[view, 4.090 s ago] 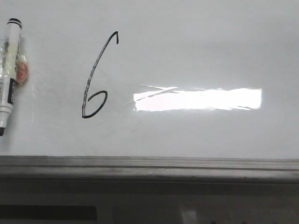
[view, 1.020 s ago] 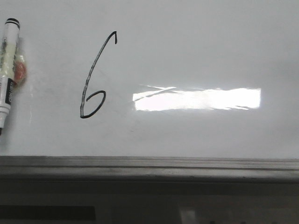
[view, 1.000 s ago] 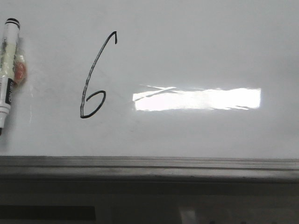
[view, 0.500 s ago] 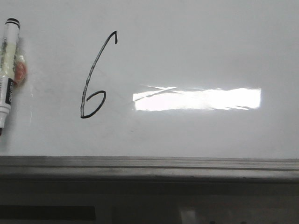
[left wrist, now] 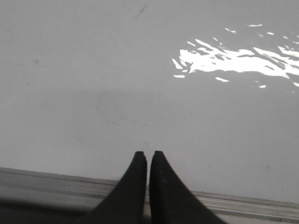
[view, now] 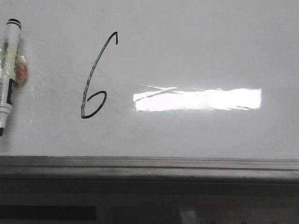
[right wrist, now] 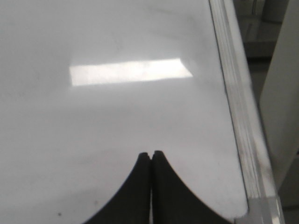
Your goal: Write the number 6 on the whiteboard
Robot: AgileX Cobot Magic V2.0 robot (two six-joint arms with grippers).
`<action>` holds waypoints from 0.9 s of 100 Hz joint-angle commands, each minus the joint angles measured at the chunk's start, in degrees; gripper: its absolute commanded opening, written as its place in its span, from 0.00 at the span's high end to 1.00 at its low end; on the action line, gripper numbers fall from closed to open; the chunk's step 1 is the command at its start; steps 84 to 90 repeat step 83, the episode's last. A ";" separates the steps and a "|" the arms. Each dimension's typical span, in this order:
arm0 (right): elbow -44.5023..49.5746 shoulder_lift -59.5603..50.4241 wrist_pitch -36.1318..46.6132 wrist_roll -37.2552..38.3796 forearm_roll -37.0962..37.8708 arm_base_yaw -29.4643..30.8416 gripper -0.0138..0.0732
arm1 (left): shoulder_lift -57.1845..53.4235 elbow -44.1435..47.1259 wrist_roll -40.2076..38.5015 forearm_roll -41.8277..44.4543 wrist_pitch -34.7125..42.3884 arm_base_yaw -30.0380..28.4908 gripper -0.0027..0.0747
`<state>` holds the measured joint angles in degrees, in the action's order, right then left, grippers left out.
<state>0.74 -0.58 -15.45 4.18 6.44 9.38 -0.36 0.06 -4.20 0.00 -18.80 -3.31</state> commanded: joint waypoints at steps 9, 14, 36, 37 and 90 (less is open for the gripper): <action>0.75 -0.97 -2.39 -0.13 0.07 0.42 0.91 | -1.57 1.29 -0.43 0.00 3.36 -0.06 0.99; 0.75 -0.97 -2.39 -0.13 0.07 0.42 0.91 | -1.57 1.29 -0.43 0.00 3.36 -0.06 0.99; 0.75 -0.97 -2.29 -0.13 0.07 0.42 0.91 | -1.57 1.29 -0.43 0.00 3.36 -0.06 0.99; 0.75 -0.97 -2.29 -0.13 0.07 0.42 0.91 | -1.57 1.29 -0.43 0.00 3.36 -0.06 0.99; 0.75 -0.97 -2.18 -0.13 0.07 0.42 0.91 | -1.57 1.29 -0.43 0.00 3.36 -0.06 0.99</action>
